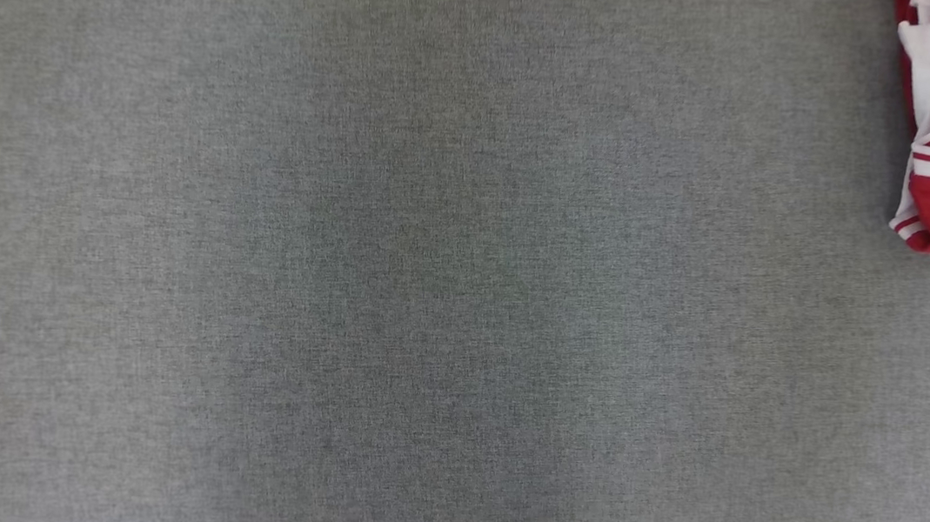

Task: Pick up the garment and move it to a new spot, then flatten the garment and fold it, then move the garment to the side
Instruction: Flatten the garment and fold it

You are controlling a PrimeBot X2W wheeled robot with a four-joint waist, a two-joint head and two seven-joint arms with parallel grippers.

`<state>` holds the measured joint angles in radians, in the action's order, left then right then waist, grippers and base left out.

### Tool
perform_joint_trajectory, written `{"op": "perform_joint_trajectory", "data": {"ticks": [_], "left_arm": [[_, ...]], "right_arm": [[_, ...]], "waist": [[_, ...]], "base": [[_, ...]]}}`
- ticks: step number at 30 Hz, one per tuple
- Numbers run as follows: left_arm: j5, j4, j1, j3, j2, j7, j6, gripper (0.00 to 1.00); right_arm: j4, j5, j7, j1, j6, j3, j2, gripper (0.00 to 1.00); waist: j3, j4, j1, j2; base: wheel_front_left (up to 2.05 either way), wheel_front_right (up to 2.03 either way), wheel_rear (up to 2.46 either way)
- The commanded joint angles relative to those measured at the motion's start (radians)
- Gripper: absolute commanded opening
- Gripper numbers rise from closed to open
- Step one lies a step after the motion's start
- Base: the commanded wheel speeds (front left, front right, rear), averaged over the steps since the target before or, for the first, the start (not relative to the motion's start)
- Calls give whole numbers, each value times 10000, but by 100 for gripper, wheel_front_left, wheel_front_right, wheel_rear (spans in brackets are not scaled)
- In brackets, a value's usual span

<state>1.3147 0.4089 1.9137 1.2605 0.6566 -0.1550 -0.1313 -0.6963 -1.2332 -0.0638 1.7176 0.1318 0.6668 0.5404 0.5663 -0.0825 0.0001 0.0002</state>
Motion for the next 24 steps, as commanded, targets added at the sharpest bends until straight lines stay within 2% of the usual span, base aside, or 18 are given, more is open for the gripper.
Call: {"op": "perform_joint_trajectory", "data": {"ticks": [1,4,13,16,18,24], "left_arm": [[205,-166,-396,57,100,-193,17,0],[326,-502,-986,94,256,-556,17,0],[31,-2866,-4888,1,1084,-1092,17,0],[-303,-3551,-6697,-468,1049,-1077,112,0],[-403,-3745,-7276,-735,997,-1081,221,0],[-1168,-4195,-10419,-861,1004,-1085,295,0]], "right_arm": [[323,-171,-109,-434,-19,138,123,0],[1057,-584,-278,-1259,-19,359,452,0],[4443,-2008,-1026,-5819,-19,1164,1973,0],[5305,-2453,-1432,-7510,-18,1286,2595,0],[5593,-2465,-1553,-8047,-18,1348,2809,0],[6902,-2966,-1934,-11117,-19,1637,3455,0]], "waist": [[-157,-1,-1,-2],[-458,-2,-1,-2],[-2010,140,-1,-2],[-2422,378,-1,-2],[-2526,445,-1,-2],[-3338,641,-1,-2]], "base": [[0,0,0],[0,0,0],[0,0,0],[0,0,0],[0,0,0],[0,0,0]]}}
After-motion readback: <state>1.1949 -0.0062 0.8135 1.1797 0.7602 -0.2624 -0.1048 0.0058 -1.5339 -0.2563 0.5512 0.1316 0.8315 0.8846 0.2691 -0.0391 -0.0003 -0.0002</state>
